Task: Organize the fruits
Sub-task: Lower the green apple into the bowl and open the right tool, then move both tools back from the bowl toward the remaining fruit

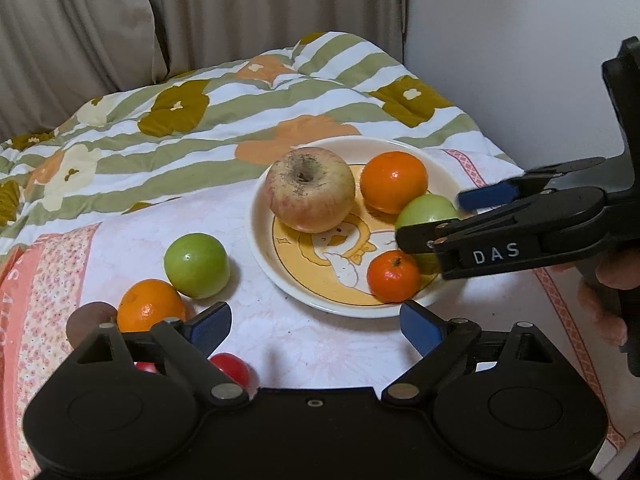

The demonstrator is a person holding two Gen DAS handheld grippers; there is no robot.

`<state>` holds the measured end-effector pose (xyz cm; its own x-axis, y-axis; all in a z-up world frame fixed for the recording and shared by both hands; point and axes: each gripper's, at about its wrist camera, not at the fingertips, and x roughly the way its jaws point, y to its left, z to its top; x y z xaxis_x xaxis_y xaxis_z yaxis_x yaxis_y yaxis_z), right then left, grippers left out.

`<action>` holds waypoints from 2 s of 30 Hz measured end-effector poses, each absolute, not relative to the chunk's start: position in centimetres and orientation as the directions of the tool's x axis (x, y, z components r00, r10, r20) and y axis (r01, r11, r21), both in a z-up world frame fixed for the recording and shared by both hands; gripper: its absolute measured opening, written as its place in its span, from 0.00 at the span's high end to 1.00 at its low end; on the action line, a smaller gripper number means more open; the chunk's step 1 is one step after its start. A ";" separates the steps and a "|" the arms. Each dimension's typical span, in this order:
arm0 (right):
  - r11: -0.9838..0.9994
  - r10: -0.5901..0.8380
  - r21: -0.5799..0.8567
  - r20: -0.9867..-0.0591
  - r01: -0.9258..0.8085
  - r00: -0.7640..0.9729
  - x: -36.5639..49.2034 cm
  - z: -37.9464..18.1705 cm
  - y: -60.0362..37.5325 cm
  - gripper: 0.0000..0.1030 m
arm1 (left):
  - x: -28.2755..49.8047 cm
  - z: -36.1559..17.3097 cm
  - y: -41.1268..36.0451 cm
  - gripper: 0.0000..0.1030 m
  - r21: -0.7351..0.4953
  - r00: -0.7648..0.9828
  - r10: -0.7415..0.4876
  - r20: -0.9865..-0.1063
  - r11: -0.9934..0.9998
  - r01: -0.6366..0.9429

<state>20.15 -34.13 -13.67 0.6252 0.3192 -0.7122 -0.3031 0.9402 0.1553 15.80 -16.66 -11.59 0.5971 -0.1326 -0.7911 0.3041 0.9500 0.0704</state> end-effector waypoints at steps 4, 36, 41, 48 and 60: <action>0.947 0.309 0.155 -0.690 -0.283 0.655 19.0 -12.9 -34.4 0.00 | 15.5 -11.4 -16.7 0.09 0.067 0.598 -0.142 -0.789 0.947 0.313; 0.995 0.104 0.071 -0.650 -0.077 0.752 8.3 -5.9 -28.2 0.00 | 6.9 -6.4 -6.4 0.03 0.101 0.703 -0.194 -0.684 0.930 0.355; 0.995 0.103 0.075 -0.667 -0.071 0.738 7.2 -5.3 -25.0 0.00 | 6.6 -6.3 -3.4 0.03 0.089 0.700 -0.213 -0.682 0.926 0.368; 0.991 0.114 0.125 -0.681 -0.039 0.723 7.5 -5.6 -20.6 0.00 | 8.5 -7.1 1.0 0.02 0.099 0.690 -0.190 -0.698 0.929 0.356; 0.980 0.086 0.188 -0.681 0.059 0.727 11.1 -9.1 -14.3 0.00 | 15.9 -11.4 5.0 0.03 0.061 0.669 -0.184 -0.720 0.944 0.326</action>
<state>11.08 -14.31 -9.07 0.7271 0.0863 -0.6811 0.0592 0.9805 0.1875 15.89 5.01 -11.42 0.6687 -0.1843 -0.7204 0.3256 0.9436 0.0609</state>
